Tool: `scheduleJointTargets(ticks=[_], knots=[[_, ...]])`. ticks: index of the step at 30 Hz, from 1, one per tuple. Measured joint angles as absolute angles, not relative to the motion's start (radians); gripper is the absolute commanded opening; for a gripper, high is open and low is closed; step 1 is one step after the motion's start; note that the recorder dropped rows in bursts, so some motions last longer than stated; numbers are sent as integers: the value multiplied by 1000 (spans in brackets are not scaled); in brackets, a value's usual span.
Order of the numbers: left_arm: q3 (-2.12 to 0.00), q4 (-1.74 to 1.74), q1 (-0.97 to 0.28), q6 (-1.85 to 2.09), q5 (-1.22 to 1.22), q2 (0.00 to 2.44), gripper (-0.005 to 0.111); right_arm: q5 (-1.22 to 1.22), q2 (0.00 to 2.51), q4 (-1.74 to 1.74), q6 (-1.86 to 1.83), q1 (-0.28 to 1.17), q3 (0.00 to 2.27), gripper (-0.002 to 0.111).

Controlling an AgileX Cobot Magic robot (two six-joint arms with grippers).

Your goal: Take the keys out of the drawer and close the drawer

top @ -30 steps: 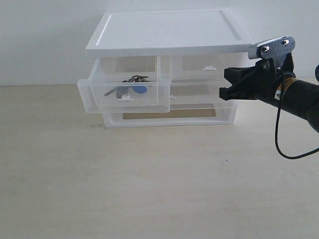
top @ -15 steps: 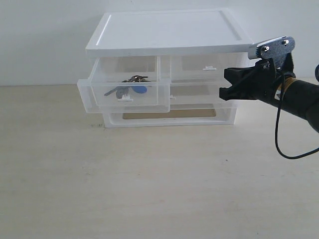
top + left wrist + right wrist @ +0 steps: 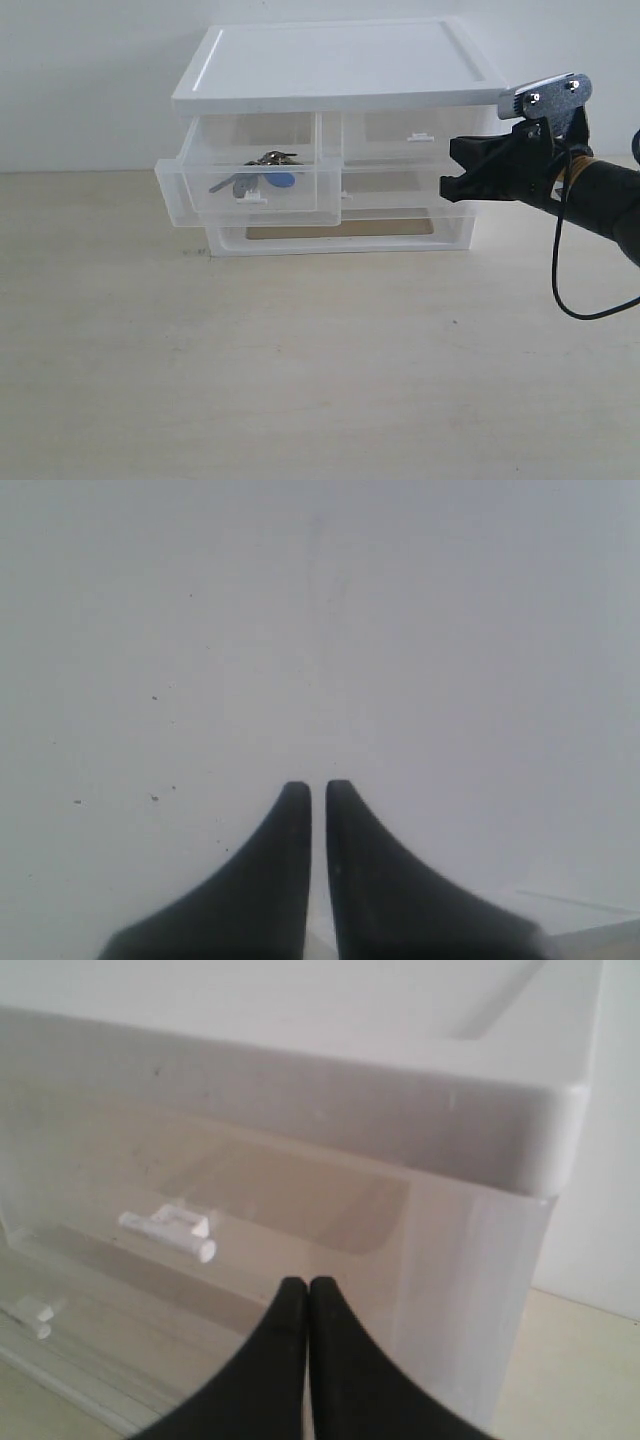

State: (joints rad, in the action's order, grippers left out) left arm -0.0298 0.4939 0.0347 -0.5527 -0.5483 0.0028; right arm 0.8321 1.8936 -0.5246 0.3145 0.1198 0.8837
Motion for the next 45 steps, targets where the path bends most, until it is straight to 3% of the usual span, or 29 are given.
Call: scheduleJointTargets(ticks=[8, 18, 35, 45], knots=[[-5, 473, 35, -564, -506, 3, 5, 832, 1894, -525, 315, 120, 884, 0], [-5, 271, 35, -406, -181, 3, 5, 832, 1894, -525, 315, 120, 884, 0], [-4, 253, 35, -252, 267, 3, 5, 832, 1894, -525, 315, 120, 884, 0], [-4, 232, 57, -227, 307, 3, 5, 832, 1894, -525, 316, 120, 884, 0]])
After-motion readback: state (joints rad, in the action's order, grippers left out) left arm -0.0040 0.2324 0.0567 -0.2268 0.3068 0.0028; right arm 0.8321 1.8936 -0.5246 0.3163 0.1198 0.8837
